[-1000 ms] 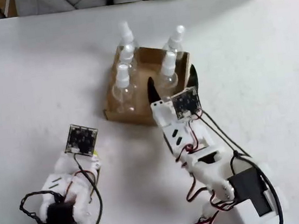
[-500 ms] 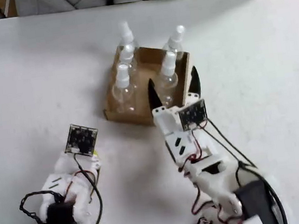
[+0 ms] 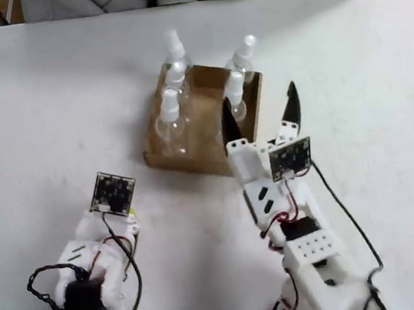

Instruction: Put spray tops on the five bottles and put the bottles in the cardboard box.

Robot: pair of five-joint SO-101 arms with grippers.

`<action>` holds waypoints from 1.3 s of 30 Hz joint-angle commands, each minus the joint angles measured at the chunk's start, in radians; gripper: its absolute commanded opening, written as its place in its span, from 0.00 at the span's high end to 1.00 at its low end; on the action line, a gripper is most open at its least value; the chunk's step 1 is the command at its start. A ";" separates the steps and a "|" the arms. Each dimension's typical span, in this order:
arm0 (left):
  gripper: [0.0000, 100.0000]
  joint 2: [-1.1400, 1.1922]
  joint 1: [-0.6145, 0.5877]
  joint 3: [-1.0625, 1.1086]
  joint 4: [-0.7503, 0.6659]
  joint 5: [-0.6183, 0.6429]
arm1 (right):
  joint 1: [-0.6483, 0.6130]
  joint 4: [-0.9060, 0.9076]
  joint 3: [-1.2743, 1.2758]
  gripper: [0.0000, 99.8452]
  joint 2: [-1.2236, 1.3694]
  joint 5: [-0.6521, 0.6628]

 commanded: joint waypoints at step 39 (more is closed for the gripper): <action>0.98 -0.004 -0.008 0.000 0.002 -0.011 | 0.340 1.417 -0.069 0.62 -0.868 0.000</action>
